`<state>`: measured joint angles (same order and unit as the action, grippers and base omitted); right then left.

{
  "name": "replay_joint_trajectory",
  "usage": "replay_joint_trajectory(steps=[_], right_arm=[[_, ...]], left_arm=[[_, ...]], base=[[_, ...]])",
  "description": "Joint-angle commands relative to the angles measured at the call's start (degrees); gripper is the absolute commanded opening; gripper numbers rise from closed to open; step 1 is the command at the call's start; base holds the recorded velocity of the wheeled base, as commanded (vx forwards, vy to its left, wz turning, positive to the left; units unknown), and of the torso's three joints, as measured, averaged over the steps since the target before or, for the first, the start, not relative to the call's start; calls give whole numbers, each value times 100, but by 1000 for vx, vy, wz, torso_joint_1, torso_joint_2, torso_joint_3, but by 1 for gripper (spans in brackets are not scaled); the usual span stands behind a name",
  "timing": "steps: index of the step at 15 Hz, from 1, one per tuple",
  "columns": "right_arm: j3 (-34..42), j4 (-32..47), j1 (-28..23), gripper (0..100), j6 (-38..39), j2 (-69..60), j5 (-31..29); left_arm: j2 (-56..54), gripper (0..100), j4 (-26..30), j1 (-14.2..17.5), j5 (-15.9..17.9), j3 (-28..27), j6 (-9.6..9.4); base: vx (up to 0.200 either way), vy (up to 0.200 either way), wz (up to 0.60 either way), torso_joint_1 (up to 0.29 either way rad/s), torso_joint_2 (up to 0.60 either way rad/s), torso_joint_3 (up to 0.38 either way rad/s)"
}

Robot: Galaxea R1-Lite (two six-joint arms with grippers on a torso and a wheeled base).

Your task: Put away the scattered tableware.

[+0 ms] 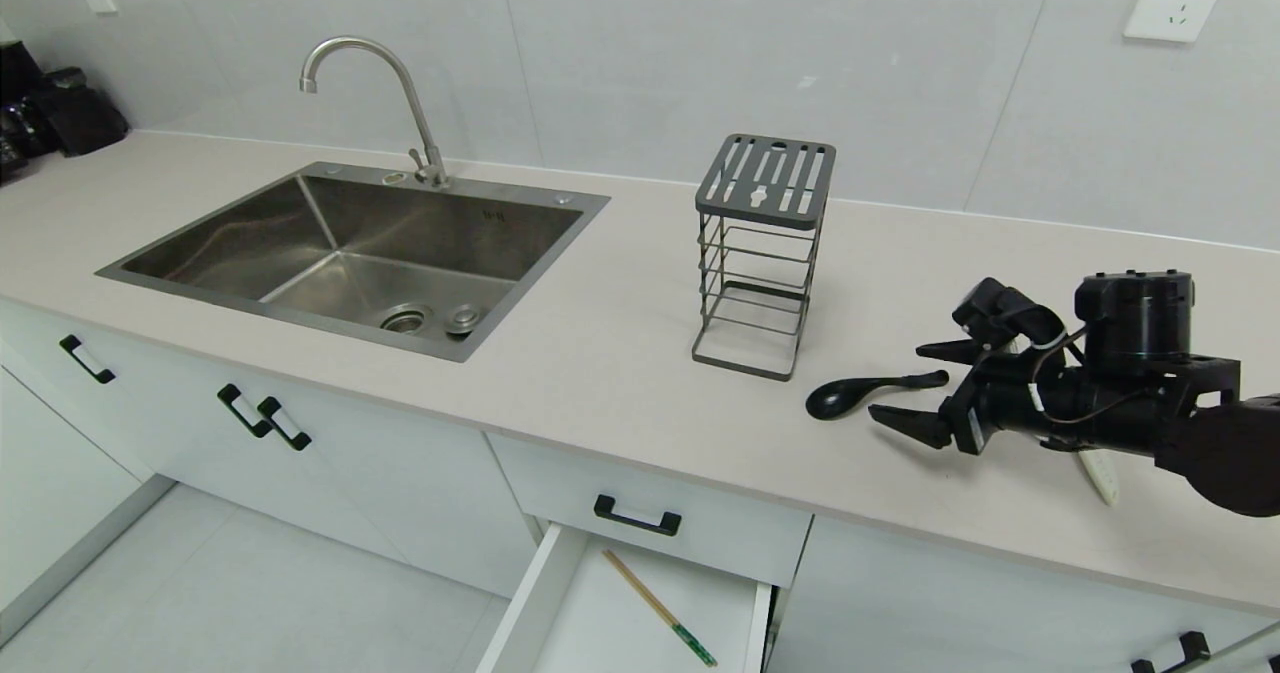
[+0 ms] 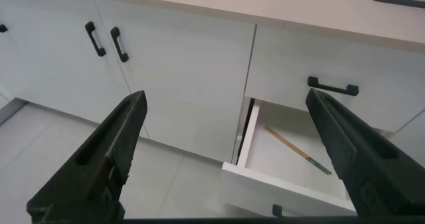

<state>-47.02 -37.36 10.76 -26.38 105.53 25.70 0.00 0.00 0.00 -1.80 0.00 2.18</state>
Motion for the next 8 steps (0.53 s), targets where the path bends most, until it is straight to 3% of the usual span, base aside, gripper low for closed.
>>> replay_joint_trajectory(steps=[1,8], right_arm=[[-396,27,-57,100,-122,582,32],[-791,45,-39,100,-104,1004,32]], left_arm=[[0,100,0,0,-4,0,2],[0,100,0,0,-4,0,2]], base=[[0,0,0,0,0,0],[0,0,0,0,0,0]])
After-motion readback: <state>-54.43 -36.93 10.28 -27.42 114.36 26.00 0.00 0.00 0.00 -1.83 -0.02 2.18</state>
